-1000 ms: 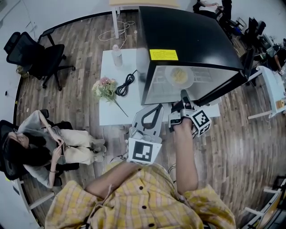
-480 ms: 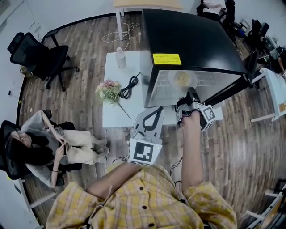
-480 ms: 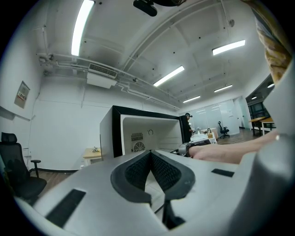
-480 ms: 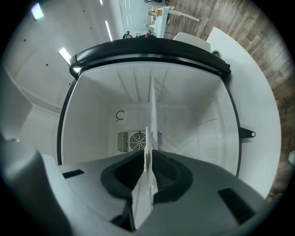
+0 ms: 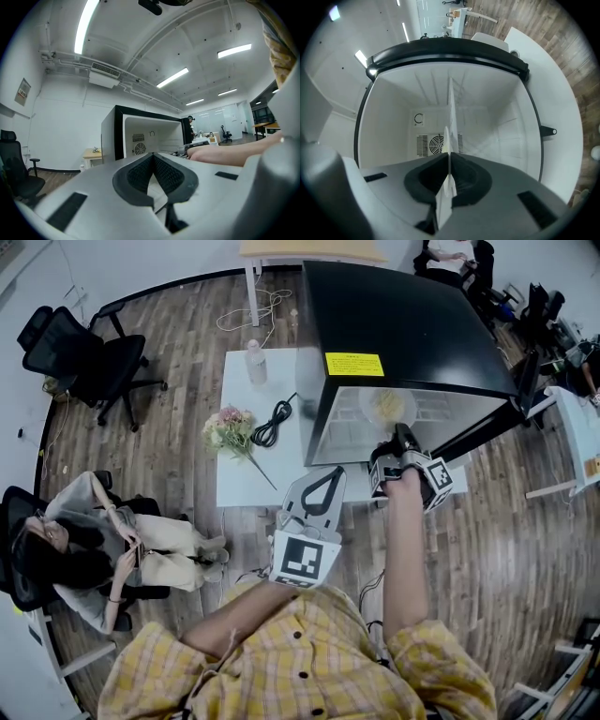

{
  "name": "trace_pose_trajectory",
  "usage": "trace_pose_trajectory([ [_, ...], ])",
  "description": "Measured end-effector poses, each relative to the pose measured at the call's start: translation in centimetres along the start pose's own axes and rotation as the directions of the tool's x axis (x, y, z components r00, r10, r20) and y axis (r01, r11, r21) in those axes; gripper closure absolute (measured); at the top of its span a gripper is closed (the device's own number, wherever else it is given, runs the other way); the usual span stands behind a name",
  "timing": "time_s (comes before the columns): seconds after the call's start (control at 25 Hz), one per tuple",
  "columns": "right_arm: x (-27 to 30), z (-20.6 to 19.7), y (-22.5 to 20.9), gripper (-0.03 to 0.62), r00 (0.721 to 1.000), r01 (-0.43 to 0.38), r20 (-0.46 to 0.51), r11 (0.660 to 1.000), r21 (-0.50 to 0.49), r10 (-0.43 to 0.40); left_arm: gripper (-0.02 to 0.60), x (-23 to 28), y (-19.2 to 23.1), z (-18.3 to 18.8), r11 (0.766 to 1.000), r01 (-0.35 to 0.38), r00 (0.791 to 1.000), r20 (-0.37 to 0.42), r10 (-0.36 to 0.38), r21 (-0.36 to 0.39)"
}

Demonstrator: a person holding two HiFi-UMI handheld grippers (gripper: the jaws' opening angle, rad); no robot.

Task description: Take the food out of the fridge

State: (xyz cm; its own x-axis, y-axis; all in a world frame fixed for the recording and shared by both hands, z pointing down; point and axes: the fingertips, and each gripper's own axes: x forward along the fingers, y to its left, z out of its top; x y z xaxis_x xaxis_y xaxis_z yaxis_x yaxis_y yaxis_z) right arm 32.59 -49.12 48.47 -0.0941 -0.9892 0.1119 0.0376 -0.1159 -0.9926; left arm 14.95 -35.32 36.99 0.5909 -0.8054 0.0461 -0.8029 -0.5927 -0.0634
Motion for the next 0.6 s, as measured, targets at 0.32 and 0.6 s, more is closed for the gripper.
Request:
trace_pose_trajectory([
  [0.32, -2.4, -0.9, 1.2, 0.576, 1.0, -0.029, 0.007, 1.0, 0.011, 0.029, 0.574, -0.7, 0.0, -0.1, 1.0, 0.002, 1.0, 0.006, -0.002, -0.009],
  [0.6, -5.0, -2.7, 3.2, 0.576, 0.997, -0.074, -0.018, 0.996, 0.038, 0.075, 0.574, -1.3, -0.4, 0.1, 1.0, 0.006, 1.0, 0.006, -0.006, -0.026],
])
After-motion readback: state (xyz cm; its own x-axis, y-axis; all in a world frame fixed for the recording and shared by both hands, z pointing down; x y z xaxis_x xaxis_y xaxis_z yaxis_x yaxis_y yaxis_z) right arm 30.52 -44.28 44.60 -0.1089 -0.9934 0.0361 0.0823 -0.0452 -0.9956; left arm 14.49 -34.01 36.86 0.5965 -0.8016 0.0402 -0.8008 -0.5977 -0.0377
